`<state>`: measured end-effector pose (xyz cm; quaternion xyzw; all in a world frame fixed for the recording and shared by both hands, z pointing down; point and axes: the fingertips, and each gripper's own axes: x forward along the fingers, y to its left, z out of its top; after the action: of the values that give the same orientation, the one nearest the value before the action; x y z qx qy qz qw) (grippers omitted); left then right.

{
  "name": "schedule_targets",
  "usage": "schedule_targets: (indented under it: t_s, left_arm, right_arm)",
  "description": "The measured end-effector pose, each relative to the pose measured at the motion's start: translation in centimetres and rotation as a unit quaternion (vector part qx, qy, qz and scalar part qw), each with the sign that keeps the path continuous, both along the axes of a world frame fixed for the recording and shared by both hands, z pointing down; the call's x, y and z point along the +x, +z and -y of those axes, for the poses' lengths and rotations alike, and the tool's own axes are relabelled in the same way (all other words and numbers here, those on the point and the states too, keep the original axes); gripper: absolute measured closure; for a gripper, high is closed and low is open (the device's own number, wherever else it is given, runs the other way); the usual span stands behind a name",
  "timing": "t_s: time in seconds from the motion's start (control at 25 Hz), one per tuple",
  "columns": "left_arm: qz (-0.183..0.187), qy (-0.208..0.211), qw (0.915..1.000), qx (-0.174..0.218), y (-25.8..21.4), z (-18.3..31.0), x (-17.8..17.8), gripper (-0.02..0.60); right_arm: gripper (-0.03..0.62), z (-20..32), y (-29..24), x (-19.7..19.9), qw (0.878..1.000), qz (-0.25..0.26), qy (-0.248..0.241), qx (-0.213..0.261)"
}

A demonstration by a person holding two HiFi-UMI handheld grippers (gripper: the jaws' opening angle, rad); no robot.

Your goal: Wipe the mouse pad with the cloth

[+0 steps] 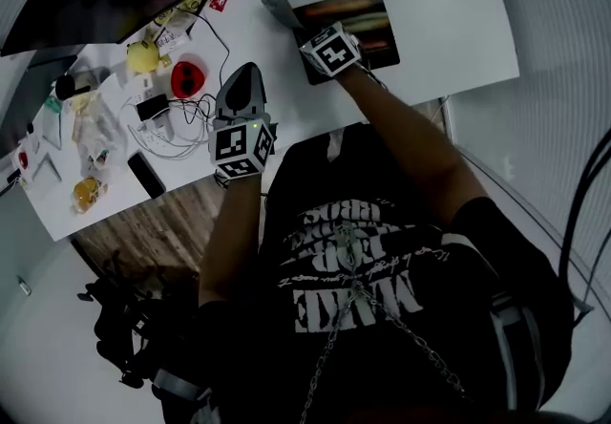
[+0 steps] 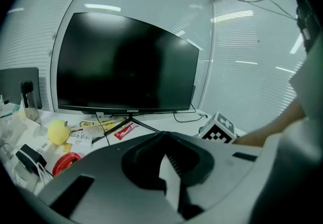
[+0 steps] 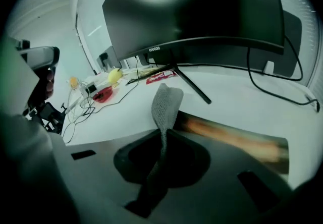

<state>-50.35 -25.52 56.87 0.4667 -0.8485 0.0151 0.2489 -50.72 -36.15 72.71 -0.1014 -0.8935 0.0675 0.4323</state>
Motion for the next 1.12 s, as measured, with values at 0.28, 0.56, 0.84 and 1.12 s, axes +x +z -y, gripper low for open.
schedule_targets:
  t_s: [0.28,0.56,0.84,1.12]
  left_arm:
    - [-0.007,0.001,1.0,0.001,0.9,-0.5,-1.6,0.575]
    - [0.002,0.017,0.9998,0.011,0.0,0.9,-1.8,0.575]
    - [0.009,0.017,0.9997,0.018,-1.2,1.3,-1.8,0.575]
    - [0.02,0.009,0.9995,0.025,-3.3,0.4,-1.8,0.575]
  right_arm:
    - [0.572,8.9,1.6,3.2,0.996,-0.016,0.08,0.038]
    - [0.572,18.6,1.1,8.3,0.983,-0.027,0.168,0.063]
    - [0.572,14.7,-1.2,7.0,0.989,-0.001,0.148,0.026]
    - [0.572,0.9,-2.0,4.0,0.999,0.0,0.037,-0.038]
